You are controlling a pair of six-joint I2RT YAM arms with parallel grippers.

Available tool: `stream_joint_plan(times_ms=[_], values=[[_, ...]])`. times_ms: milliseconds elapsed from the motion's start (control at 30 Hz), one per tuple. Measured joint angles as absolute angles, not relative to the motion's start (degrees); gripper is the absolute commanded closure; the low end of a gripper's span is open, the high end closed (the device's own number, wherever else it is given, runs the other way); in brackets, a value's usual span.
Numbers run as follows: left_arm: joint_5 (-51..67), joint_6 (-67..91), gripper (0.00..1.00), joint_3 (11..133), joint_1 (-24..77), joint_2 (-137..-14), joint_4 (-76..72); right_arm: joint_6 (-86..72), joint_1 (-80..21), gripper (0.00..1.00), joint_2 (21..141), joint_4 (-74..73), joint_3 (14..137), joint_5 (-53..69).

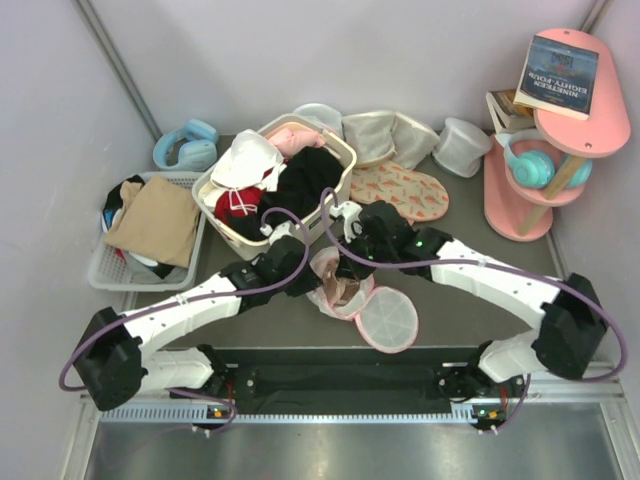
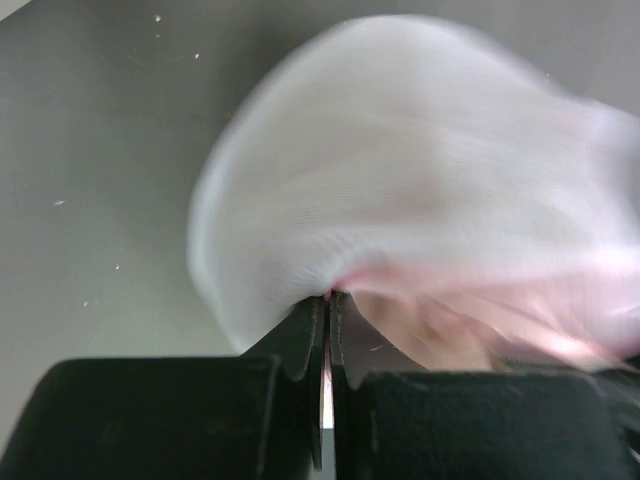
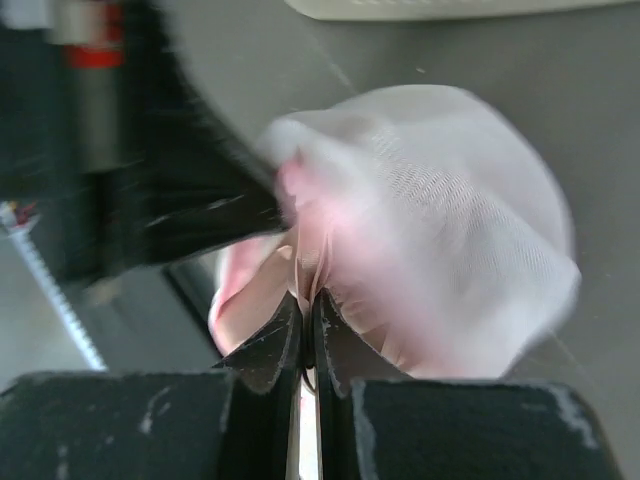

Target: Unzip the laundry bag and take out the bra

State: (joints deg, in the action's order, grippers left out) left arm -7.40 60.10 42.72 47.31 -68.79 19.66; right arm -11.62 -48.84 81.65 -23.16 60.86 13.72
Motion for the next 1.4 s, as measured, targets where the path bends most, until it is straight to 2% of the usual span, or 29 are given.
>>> stream_joint_plan(times_ms=[200, 633, 1100, 1267, 1400], values=[[-7.86, 61.98, 1.00, 41.67, 47.31, -66.11, 19.88, -11.90, -47.13, 1.00, 75.24, -26.48, 62.43, 18.81], [-10.39, 62.00, 1.00, 40.80, 47.29, -65.25, 21.06, -18.26, -35.70, 1.00, 72.82, -25.52, 61.32, 34.33], [-10.48, 61.65, 1.00, 46.92, 47.00, -67.40, 21.91, -18.63, -35.07, 1.00, 72.66, -23.62, 54.98, 54.65], [-9.72, 62.72, 0.98, 46.70, 46.61, -67.44, 20.38, -17.28, -35.07, 1.00, 72.42, -23.53, 54.68, 56.60], [-8.64, 62.87, 0.99, 46.48, 46.11, -67.72, 19.62, -20.67, -35.07, 1.00, 72.31, -17.12, 52.80, 58.96]])
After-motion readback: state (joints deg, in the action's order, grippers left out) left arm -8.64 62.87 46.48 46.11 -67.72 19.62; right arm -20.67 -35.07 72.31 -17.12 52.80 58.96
